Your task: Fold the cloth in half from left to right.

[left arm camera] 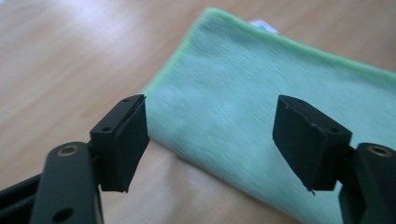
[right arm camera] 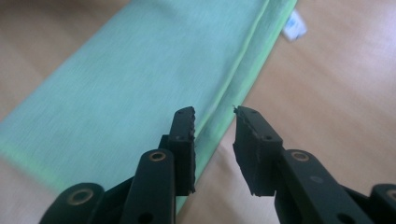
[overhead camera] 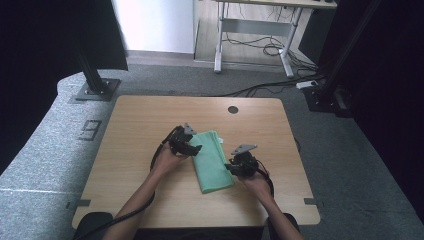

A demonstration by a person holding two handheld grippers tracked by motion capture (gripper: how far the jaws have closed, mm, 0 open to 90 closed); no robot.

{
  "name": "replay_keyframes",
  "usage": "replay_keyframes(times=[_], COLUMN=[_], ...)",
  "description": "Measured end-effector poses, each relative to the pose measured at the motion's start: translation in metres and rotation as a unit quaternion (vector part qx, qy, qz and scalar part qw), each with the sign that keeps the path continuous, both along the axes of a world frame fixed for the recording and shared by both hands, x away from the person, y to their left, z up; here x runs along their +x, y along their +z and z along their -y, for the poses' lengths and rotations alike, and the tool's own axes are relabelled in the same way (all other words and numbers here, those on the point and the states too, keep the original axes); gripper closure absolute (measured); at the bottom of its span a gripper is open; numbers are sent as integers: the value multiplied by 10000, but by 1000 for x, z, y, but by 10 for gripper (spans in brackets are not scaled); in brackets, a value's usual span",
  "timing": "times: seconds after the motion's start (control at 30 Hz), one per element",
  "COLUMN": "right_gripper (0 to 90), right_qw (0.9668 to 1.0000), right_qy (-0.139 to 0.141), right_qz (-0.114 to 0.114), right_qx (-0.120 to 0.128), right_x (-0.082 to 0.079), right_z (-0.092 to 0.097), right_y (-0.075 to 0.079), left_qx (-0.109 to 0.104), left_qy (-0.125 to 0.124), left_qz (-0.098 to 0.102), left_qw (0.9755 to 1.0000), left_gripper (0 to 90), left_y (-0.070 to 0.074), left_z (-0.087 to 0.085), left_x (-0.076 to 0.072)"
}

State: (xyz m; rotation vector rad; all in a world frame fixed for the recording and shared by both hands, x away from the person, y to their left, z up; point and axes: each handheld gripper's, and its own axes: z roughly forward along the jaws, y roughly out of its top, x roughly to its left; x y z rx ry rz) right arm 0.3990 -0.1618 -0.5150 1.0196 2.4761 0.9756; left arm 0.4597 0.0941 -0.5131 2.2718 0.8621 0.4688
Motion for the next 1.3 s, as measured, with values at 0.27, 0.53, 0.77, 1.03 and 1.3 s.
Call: replay_keyframes(times=[0.27,0.53,0.77,1.03,1.3], right_gripper=[699,871,875,855,626], right_qw=[9999,9994,9997,9990,9984], right_qy=[-66,-95,-147,-314,-530], right_qz=[-91,-326,-128,-309,-209], right_qx=[-43,-89,162,66,-50], right_x=[46,69,62,69,73], right_z=[-24,-38,-30,-18,-16], right_y=[0,-12,6,-11,-16], left_qx=[18,-88,-394,-157,-7], left_qy=[-51,56,111,80,103], left_qz=[-122,-120,45,-61,-169], left_qw=[9999,9999,9992,9998,9998], left_gripper=[252,252,252,245,246], left_y=[-14,-20,-10,-21,-27], left_z=[-7,-12,-12,-4,-5], left_x=[-18,-21,-23,-22,-20])
